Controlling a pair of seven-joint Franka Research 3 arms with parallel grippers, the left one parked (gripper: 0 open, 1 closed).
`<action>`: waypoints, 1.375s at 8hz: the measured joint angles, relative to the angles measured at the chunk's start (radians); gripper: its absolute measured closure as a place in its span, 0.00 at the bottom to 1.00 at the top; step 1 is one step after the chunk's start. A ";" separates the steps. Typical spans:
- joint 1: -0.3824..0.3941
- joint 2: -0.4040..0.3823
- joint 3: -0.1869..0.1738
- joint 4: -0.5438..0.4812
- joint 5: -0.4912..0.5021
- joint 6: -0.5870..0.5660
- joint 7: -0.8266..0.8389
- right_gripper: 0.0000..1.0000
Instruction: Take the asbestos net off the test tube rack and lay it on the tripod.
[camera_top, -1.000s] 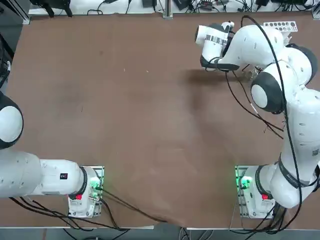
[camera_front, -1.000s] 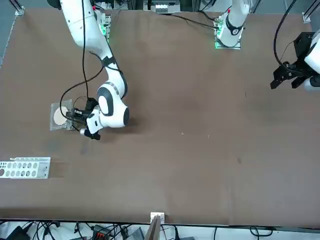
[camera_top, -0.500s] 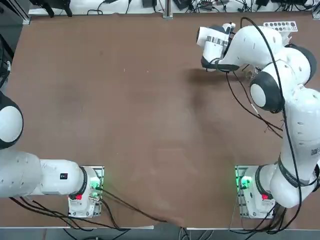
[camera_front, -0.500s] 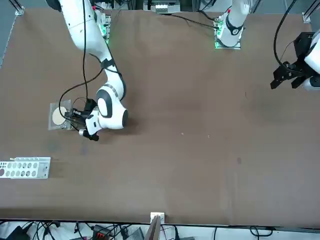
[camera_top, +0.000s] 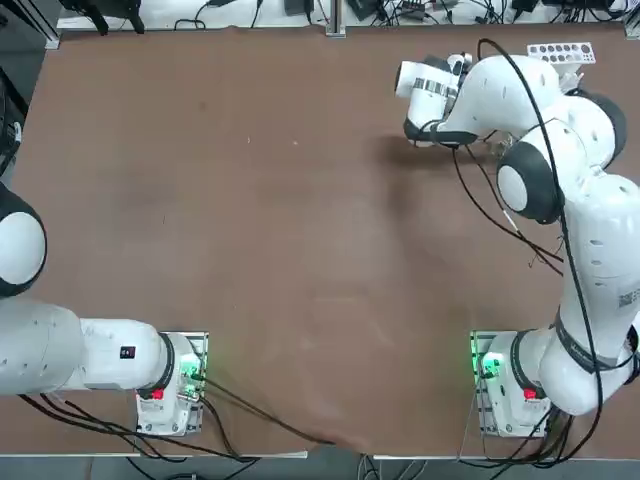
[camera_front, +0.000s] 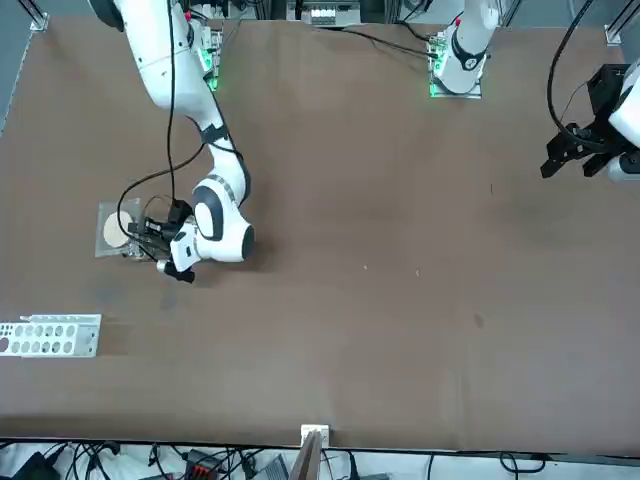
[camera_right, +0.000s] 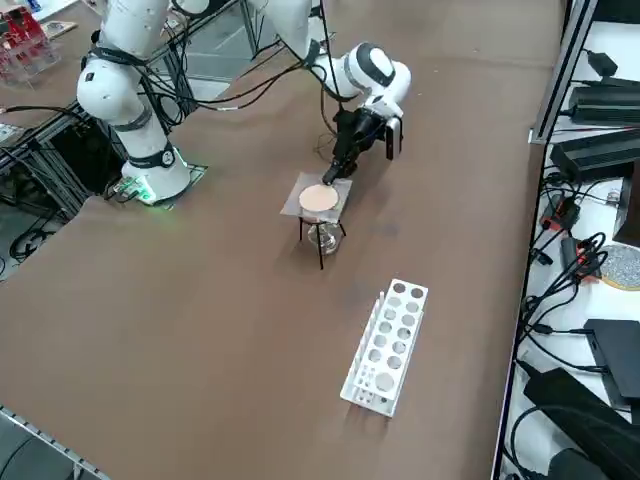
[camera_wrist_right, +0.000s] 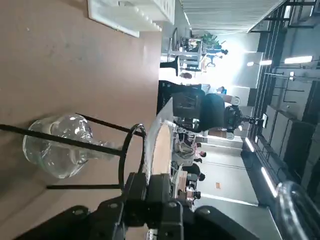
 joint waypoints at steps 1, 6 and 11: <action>0.000 0.004 0.000 0.000 0.000 -0.002 0.003 0.99; -0.008 0.045 0.000 -0.003 0.010 -0.004 0.060 0.98; -0.009 0.046 0.000 -0.003 0.028 -0.008 0.060 0.85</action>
